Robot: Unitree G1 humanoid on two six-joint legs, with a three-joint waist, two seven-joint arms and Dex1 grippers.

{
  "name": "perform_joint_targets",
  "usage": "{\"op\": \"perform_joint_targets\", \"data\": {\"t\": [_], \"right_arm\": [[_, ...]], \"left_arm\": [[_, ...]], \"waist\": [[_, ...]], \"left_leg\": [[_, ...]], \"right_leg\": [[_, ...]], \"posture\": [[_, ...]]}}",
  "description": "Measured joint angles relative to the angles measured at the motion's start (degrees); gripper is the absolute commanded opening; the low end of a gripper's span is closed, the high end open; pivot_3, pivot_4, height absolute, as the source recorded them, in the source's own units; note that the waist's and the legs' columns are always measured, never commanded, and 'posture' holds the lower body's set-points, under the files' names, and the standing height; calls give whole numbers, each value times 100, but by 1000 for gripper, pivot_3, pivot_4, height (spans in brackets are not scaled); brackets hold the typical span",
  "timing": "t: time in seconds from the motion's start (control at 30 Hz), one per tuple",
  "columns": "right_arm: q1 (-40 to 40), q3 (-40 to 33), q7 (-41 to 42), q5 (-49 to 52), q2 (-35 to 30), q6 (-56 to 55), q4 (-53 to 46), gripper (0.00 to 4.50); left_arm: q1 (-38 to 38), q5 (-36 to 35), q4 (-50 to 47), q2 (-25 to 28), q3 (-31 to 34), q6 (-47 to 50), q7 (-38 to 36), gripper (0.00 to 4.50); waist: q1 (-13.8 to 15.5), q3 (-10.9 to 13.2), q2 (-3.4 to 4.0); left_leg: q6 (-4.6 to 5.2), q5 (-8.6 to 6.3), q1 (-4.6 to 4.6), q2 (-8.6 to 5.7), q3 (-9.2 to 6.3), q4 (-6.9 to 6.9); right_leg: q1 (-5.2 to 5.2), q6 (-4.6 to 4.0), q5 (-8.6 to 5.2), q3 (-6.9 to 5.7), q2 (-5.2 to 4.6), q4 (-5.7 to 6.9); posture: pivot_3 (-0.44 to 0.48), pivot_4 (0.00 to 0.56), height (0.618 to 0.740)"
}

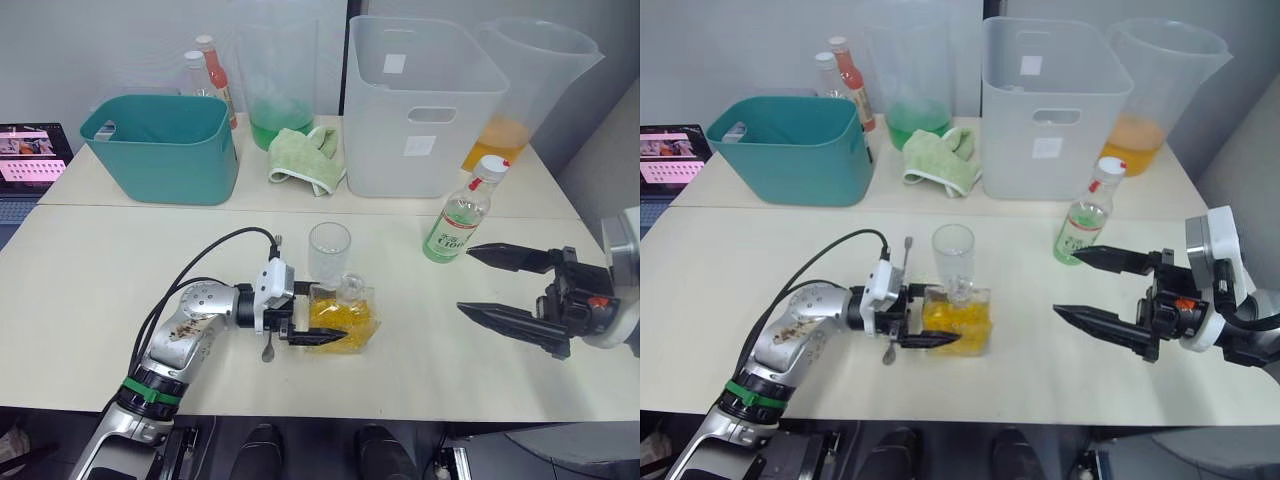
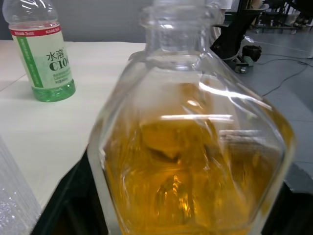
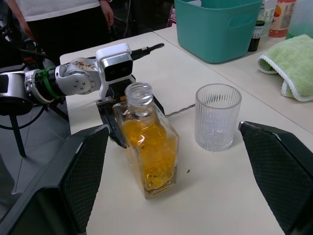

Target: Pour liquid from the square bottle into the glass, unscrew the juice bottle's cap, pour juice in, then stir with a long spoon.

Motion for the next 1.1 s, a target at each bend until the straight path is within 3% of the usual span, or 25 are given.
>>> {"op": "perform_joint_targets", "data": {"t": [0.23,0.77,0.93,1.1], "right_arm": [[-105,80,-172,190,-46,69,-35,4500],[-309,424,-523,195,16,-21,-96,4500],[-495,716,-691,173,16,-28,-176,4500],[-1046,1455,-996,-126,138,-68,-304,4500]], "left_arm": [[21,-326,-530,200,142,644,6,4466],[-69,-176,-893,400,65,1039,39,4466],[-114,-143,-854,376,76,1021,106,2989],[-154,-91,-834,384,95,973,72,2819]], "waist": [[-1,0,0],[-5,0,0],[-10,0,0],[-19,0,0]], "left_leg": [[1,1,3,0,0,0],[3,2,4,1,0,0],[3,2,4,1,0,0],[3,2,3,2,0,0]], "right_leg": [[4,1,0,0,0,0],[3,0,0,0,1,0],[4,0,1,1,0,0],[2,0,1,0,1,-1]], "posture": [[0,150,740],[0,150,740],[0,150,740],[0,150,740]]}}
